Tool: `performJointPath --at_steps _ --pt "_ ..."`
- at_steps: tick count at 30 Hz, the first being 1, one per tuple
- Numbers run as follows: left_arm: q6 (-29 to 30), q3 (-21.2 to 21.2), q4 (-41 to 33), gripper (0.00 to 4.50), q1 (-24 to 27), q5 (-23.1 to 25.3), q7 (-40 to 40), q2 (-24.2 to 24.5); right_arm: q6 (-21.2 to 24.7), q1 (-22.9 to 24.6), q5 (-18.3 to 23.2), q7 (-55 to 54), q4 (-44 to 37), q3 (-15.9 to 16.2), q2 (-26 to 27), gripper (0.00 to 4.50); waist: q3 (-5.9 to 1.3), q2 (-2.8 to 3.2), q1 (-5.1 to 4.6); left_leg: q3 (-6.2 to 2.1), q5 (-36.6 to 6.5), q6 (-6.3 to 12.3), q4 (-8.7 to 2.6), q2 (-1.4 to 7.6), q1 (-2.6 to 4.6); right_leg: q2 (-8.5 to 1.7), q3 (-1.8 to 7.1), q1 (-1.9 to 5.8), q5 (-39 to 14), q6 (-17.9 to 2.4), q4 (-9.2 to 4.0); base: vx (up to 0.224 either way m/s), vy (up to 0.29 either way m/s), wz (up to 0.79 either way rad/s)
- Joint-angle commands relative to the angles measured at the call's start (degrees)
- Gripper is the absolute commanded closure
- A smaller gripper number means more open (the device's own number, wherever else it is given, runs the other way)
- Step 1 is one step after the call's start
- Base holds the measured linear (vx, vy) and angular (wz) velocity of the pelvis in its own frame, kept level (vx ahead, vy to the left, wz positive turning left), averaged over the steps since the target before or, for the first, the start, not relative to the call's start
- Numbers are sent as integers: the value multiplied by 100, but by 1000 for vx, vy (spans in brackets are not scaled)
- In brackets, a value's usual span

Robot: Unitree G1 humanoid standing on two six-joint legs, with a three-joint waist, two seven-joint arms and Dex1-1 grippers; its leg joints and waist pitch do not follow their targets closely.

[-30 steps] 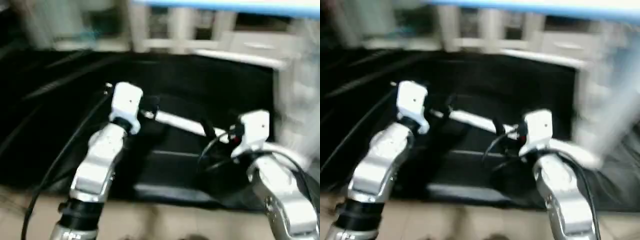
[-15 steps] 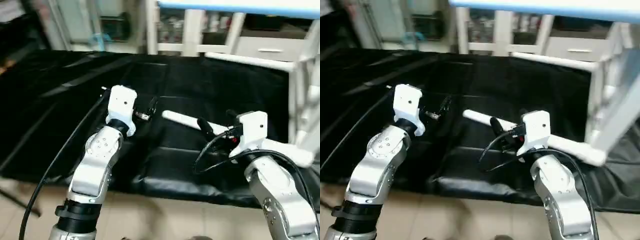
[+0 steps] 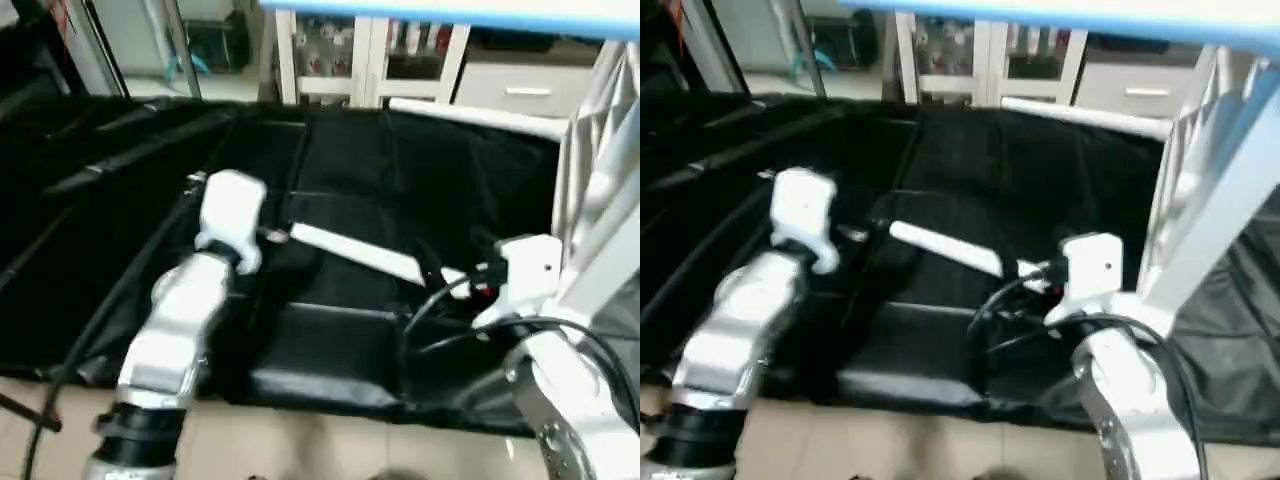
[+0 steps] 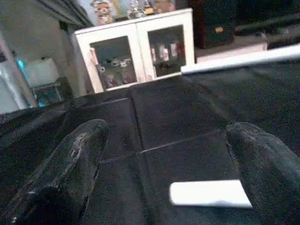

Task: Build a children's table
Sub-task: Flip table

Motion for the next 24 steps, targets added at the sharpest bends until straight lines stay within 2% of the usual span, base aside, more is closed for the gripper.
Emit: performJointPath --at_steps 1,2,3,4,5,6,7,8,9,10,11,13,15,17,18,19,20,21,22,23,24 --pt "29 -75 -87 1 77 -27 -57 6 66 69 38 21 -59 38 -31 0 -372 -212 127 -13 1413 1380 -163 -23 -63 -555 404 387 1408 -46 -653 -50 -185 -5" --pt "-22 -99 -75 1 74 11 -67 37 57 70 41 29 -62 53 -35 0 -353 -298 324 15 162 980 0 14 -78 -796 642 359 862 452 -880 -50 -185 -5" --pt "-6 -83 -71 1 71 -6 -59 33 57 75 28 43 -81 63 -38 0 -369 -356 297 -38 -204 904 171 -2 -202 -942 788 476 647 666 -883 -61 -126 1" --pt "-51 -70 -44 1 52 -20 -72 45 68 71 9 68 -103 69 -37 0 -302 -285 337 -156 -310 621 244 24 -257 -1038 811 487 317 708 -923 -70 -26 -2" --pt "-80 -81 -26 1 28 -11 -114 81 85 68 7 86 -117 68 -31 0 -220 -291 308 -218 -395 429 160 30 -223 -936 770 472 -16 249 -959 -70 -26 -2" --pt "-108 -71 -12 1 11 -37 -147 89 86 68 10 109 -123 76 -44 0 -196 -246 299 -217 -332 358 -18 61 -150 -786 663 475 -214 -153 -958 -81 49 5" --pt "-133 -54 12 1 -24 -68 -203 103 80 61 7 157 -125 94 -82 0 -163 -29 241 -169 -230 262 -577 196 121 -334 284 411 -690 -1017 -910 -96 98 8" --pt "-261 -113 40 1 -80 -59 -393 206 53 48 -5 222 -122 116 -140 0 -181 81 106 -155 -692 363 -871 301 345 163 -5 281 -811 -1243 -695 -96 98 8" --pt "-418 -184 34 1 -95 -23 -518 286 41 42 -7 241 -118 118 -157 0 -197 160 50 -195 -1288 65 -955 427 484 201 -18 248 -561 -1310 -681 -92 102 15" --pt "-418 -184 34 1 -95 -23 -518 286 41 42 -7 241 -118 118 -157 0 -170 198 14 -224 -1534 -134 -1025 450 471 201 -18 260 -422 -1279 -680 -81 105 16" --pt "-516 -228 19 1 -99 0 -596 334 35 40 -2 245 -118 119 -169 0 -121 215 -41 -209 -2130 -531 -1098 421 461 173 -40 282 -335 -1158 -738 -81 105 16" --pt "-667 -416 27 1 -174 -72 -1035 532 -21 3 15 275 -63 96 -227 0 -77 151 -64 -165 -2892 -796 -1155 370 506 113 -21 270 -731 -926 -864 -64 103 12" --pt "-940 -611 97 1 -280 -3 -1396 752 -63 -53 18 304 14 54 -265 0 -90 69 -88 -109 -2929 -785 -1133 316 469 37 8 299 -1063 -763 -945 -27 43 6" --pt "-1289 -752 256 1 -450 149 -1659 961 -116 -150 -11 364 130 -12 -300 0 -116 23 -90 -33 -2593 -660 -1113 294 401 -46 46 309 -1300 -665 -959 0 0 0" --pt "-1343 -752 300 1 -489 165 -1680 986 -129 -172 -19 380 151 -24 -307 0 -122 8 -92 -25 -2464 -617 -1108 294 381 -56 51 321 -1259 -667 -958 0 0 0" --pt "-1347 -752 303 1 -492 166 -1682 987 -130 -173 -19 381 153 -25 -307 0 -152 -8 -98 -8 -2083 -545 -1089 290 330 -81 62 368 -1012 -705 -926 0 0 0" --pt "-1571 -754 436 1 -594 266 -1658 1028 -158 -219 -30 404 211 -44 -319 0 -147 -10 -91 7 -1853 -471 -1083 287 304 -71 52 369 -863 -747 -922 0 0 0" --pt "-1714 -774 519 1 -677 347 -1659 1068 -174 -246 -37 413 240 -50 -330 0 -141 -21 -95 33 -1978 -434 -1071 292 333 -66 56 323 -1071 -780 -947 0 0 0" --pt "-1785 -793 568 1 -725 392 -1667 1089 -186 -262 -40 419 262 -56 -337 0 -127 -31 -102 40 -2085 -427 -1065 285 328 -69 60 305 -1277 -784 -968 0 0 0" --pt "-1989 -866 730 1 -893 551 -1691 1170 -208 -308 -35 424 314 -65 -363 0 -146 -72 -104 45 -2080 -403 -1055 281 317 -91 65 319 -1517 -790 -972 0 0 0" --pt "-1989 -866 730 1 -893 551 -1691 1170 -208 -308 -35 424 314 -65 -363 0 -160 -62 -110 57 -2030 -394 -1044 273 329 -85 70 304 -1528 -784 -984 3 -51 2"
